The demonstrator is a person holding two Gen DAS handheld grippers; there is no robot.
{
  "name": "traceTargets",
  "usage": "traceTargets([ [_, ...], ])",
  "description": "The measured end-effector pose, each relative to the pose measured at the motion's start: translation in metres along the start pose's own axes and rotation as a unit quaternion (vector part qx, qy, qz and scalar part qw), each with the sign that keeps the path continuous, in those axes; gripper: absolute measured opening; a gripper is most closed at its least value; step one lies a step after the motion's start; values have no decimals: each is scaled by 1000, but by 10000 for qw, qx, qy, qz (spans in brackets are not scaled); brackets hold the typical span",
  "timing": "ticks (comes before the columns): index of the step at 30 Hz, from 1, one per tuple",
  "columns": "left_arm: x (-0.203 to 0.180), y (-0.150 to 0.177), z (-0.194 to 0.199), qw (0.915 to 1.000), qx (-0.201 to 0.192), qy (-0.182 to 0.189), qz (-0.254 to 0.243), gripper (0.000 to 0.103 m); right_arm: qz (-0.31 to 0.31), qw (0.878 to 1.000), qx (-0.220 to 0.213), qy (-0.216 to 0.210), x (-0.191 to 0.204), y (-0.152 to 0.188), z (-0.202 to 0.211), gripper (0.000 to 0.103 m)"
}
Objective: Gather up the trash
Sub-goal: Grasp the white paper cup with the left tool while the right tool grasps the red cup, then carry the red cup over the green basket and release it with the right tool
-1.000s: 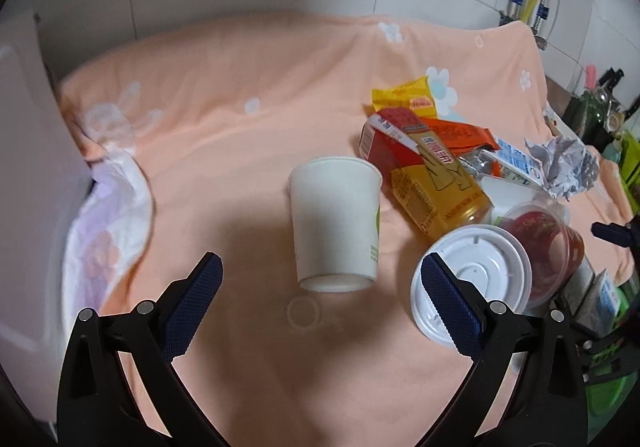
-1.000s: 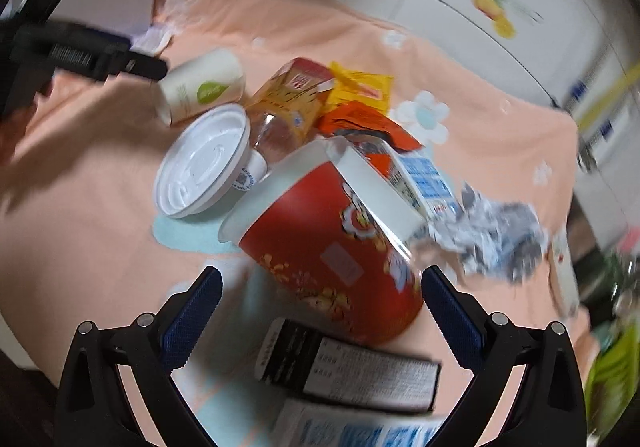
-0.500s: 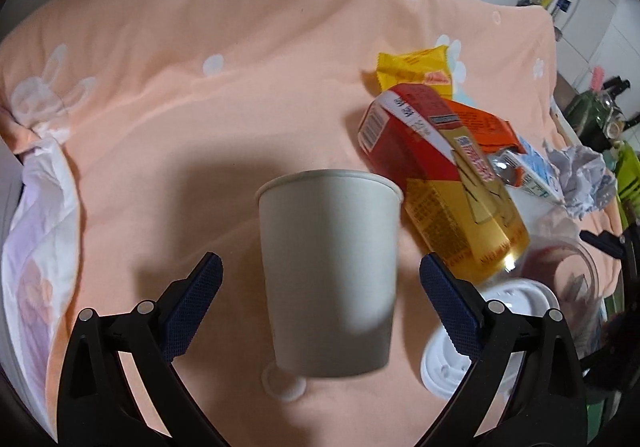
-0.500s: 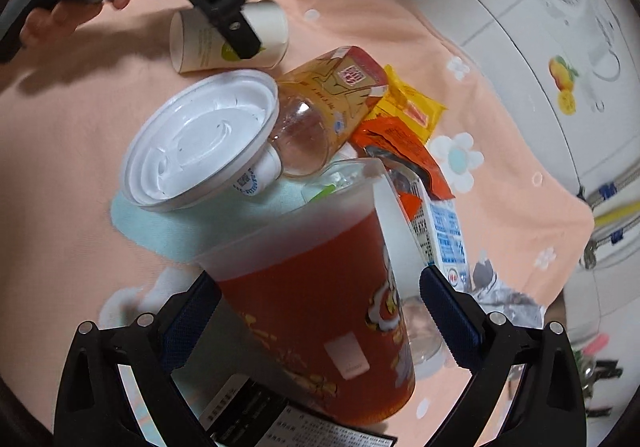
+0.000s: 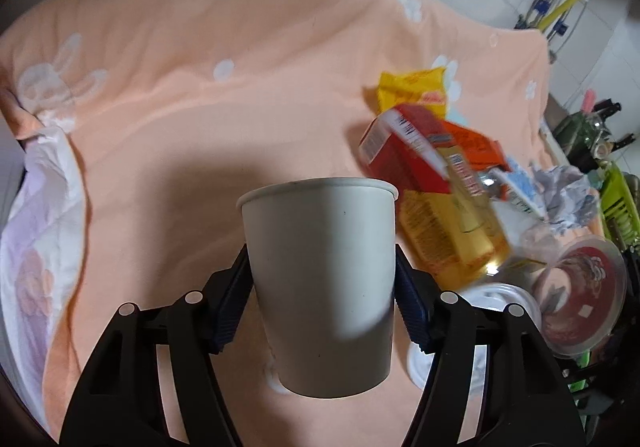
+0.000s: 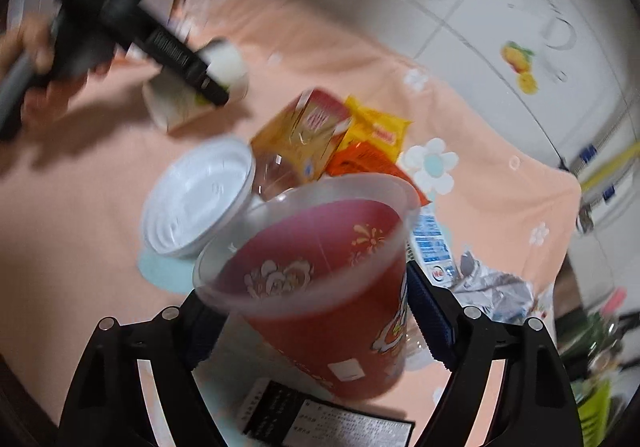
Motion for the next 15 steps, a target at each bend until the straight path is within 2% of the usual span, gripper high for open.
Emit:
traceTargets([
  [3, -6, -1, 24, 9997, -227, 15, -104, 64, -455, 9988, -176, -95, -7, -6, 21, 77],
  [7, -29, -1, 55, 9981, -497, 240, -266, 64, -1108, 9929, -359, -244, -16, -5, 53, 77],
  [10, -49, 2, 73, 9963, -617, 412, -430, 64, -1532, 9865, -508, -286, -24, 5, 81, 77],
  [15, -106, 17, 99, 9896, -723, 947, -805, 64, -2254, 9717, -664, -235, -44, 37, 130, 77],
])
Point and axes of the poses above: each gripper's, at about its wrist camera, not at the fingertips, and z roughly against the way its jaws point, x to its left, y to its underside, the point moved 7 cm from there along -z, roughly the way its jaws point, and after that the axes turned 5 degrees about -z, right-handed, at the moved point
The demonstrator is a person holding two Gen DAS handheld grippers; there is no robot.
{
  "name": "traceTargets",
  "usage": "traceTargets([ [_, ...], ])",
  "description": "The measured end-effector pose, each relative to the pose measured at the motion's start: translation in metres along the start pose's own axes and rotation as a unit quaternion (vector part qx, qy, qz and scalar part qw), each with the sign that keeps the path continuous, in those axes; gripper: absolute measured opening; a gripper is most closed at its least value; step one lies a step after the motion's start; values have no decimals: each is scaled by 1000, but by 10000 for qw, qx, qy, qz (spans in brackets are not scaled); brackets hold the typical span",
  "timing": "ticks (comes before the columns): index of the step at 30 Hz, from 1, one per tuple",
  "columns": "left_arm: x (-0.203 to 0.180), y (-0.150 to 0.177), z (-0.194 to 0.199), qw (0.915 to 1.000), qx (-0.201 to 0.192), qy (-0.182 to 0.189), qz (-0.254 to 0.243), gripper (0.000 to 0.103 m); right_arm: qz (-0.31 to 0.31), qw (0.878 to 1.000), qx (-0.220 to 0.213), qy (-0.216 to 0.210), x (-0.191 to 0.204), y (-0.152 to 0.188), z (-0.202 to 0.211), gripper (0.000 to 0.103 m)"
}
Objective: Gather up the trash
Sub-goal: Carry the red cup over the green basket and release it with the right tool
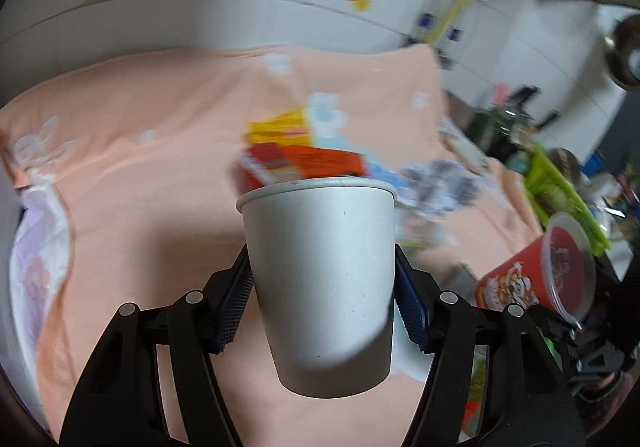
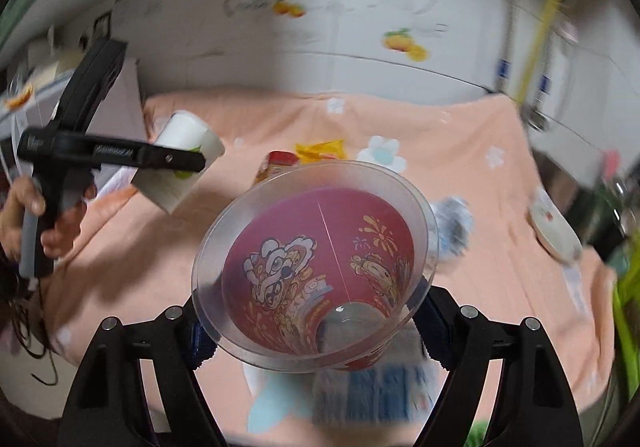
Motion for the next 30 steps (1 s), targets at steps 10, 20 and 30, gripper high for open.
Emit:
traceTargets([
  [10, -133, 23, -8, 9907, 144, 1028, -881, 64, -1139, 9868, 461, 1051, -104, 106, 65, 77],
  [20, -218, 56, -33, 9768, 528, 1544, -1389, 64, -2458, 9428, 1801, 1351, -174, 233, 35, 77],
  [30, -248, 80, -55, 9681, 850, 1689, -1642, 65, -3526, 8945, 2530, 1076, -196, 282, 10, 77],
])
Point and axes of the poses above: each gripper's, at about its wrist camera, not at the fingertips, and z roughly against the way its jaws point, x to its left, y to its underside, the point moved 7 cm from there along -z, roughly the way its jaws point, and after that the axes turned 5 degrees about -z, right-handed, at the moved point
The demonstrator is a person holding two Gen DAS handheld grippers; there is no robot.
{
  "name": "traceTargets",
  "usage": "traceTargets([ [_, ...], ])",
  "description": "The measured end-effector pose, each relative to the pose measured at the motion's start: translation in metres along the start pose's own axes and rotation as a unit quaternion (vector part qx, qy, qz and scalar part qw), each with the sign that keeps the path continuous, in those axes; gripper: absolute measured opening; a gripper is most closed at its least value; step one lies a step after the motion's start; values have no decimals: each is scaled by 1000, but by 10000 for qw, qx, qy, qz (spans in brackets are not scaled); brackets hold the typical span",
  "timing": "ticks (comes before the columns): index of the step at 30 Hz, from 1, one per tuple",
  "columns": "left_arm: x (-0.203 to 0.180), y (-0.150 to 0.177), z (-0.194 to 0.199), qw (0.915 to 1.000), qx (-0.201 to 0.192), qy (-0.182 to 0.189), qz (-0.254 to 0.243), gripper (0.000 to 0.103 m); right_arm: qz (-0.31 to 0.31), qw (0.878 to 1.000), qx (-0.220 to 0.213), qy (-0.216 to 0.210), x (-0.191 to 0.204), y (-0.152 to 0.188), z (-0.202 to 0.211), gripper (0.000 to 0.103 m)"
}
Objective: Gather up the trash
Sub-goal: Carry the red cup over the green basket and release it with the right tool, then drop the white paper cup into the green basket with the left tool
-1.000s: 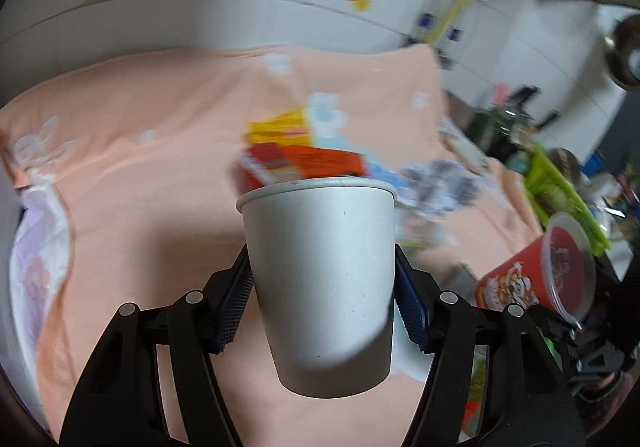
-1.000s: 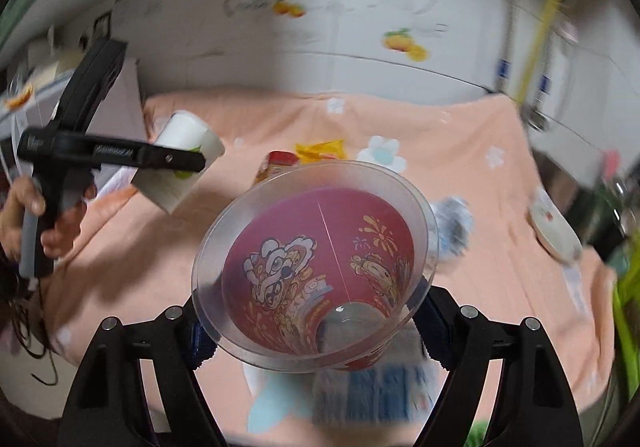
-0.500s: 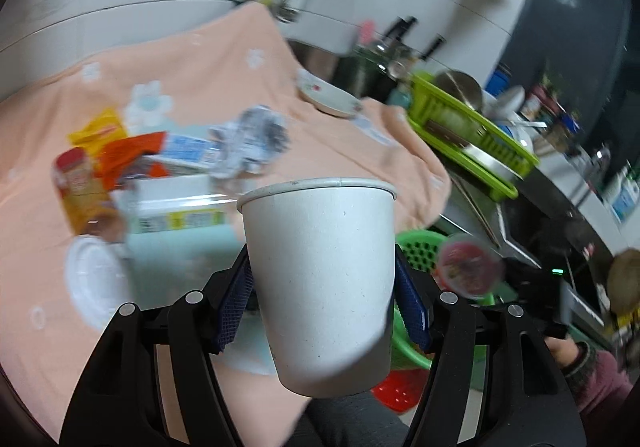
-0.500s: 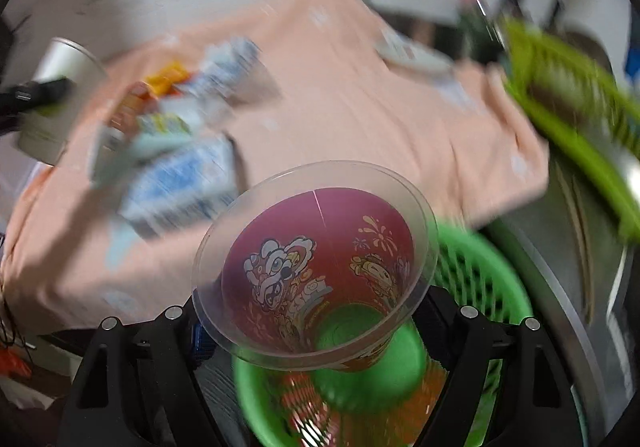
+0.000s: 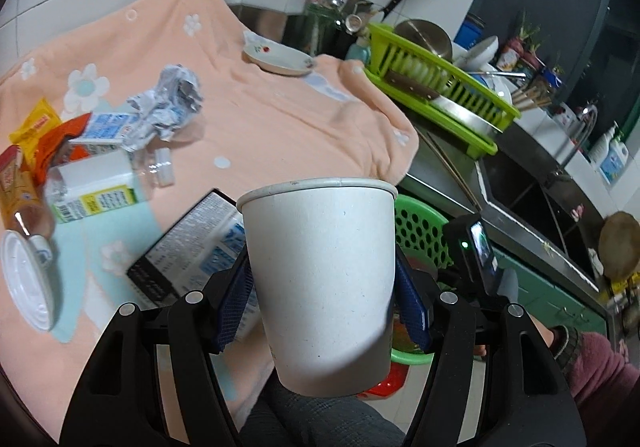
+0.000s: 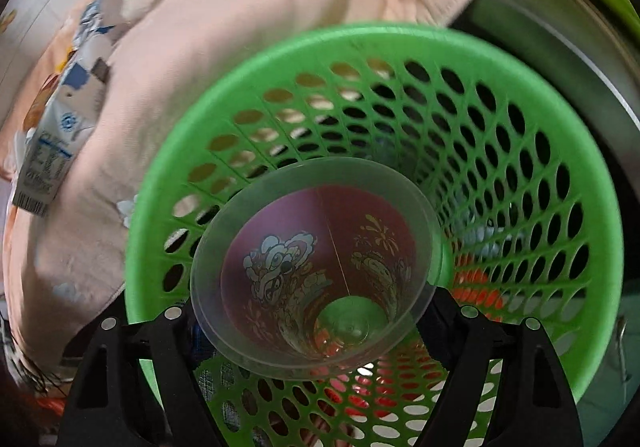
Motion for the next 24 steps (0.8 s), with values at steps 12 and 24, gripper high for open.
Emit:
traceTargets([
  [12, -19, 5, -13, 9997, 148, 151, -128, 64, -149, 9999, -2, -34, -12, 7, -3, 81],
  [24, -60, 7, -48, 9976, 453, 342, -396, 65, 304, 9942, -978, 317, -15, 27, 94, 84],
])
Point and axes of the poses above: each gripper's, at about its wrist camera, not at the fingertips, and z roughly against the way its jaws point, x to its left, y to its underside, the point moved 7 cm from there along -z, roughly the way its jaws point, and after that the axes turned 5 degrees about -z, right-handed, at the moved point
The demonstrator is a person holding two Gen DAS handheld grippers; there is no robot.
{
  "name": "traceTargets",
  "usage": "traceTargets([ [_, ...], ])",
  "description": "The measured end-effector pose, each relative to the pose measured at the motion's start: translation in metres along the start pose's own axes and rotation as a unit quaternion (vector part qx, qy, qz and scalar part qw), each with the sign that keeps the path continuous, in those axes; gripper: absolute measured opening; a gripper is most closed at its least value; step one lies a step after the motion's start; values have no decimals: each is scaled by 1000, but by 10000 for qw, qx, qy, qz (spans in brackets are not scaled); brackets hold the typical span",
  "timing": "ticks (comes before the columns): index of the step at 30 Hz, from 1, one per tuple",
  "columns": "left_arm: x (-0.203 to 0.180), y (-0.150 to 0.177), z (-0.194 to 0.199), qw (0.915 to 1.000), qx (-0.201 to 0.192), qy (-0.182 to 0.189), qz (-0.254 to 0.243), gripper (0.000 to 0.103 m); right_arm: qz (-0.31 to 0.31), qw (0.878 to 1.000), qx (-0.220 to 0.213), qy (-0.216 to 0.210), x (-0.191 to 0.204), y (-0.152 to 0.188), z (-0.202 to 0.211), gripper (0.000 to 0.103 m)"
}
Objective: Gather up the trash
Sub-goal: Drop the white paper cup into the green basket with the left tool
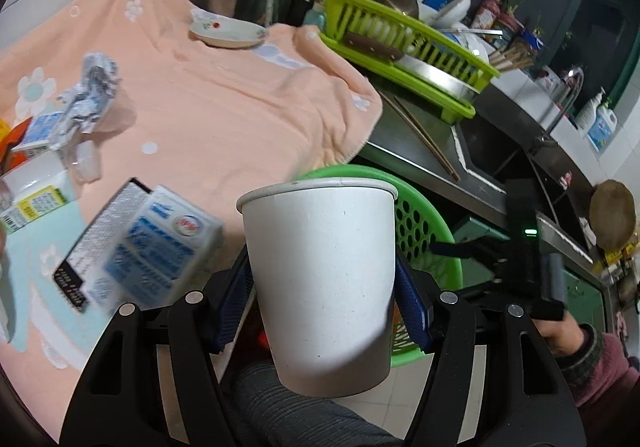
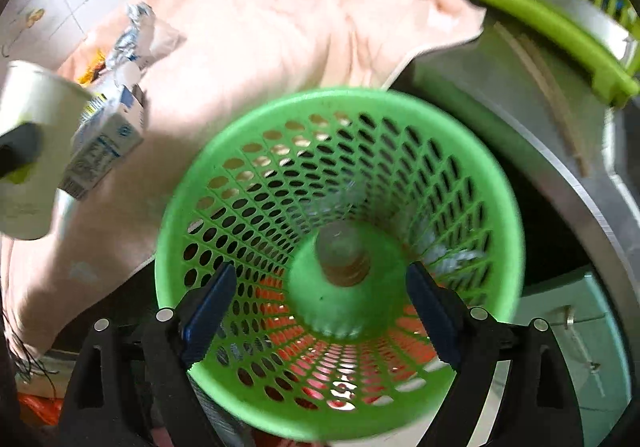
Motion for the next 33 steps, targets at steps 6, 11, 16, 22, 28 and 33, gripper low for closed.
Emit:
traceTargets([
  [6, -24, 4, -32, 9995, 253, 87, -136, 65, 114, 9987, -433, 232, -11, 8, 32, 85],
  [11, -40, 14, -61, 9981, 532, 33, -316, 65, 148, 9962, -724, 464, -20, 13, 48, 86],
  [16, -47, 25, -83, 9962, 812, 42, -321, 67, -29, 9954, -828, 475, -34, 19, 55, 87],
  [22, -50, 34, -94, 9948, 969, 70, -297, 71, -185, 9957, -805, 418, -44, 24, 53, 87],
  [28, -50, 38, -88, 9948, 935, 81, -404, 73, -163, 9960, -809, 356, -37, 22, 51, 87],
  [33, -46, 37, -78, 9951, 849, 8, -505, 78, -92, 9958, -861, 303, -25, 17, 53, 87],
])
Point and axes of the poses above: each gripper's, at about its wrist camera, not at the fingertips, and z roughly against the way its jaws point, x to its left, y to its underside, the point moved 7 cm from there along -z, roughly the way its jaws point, and after that the axes turned 5 degrees about -z, right-handed, at the moved point
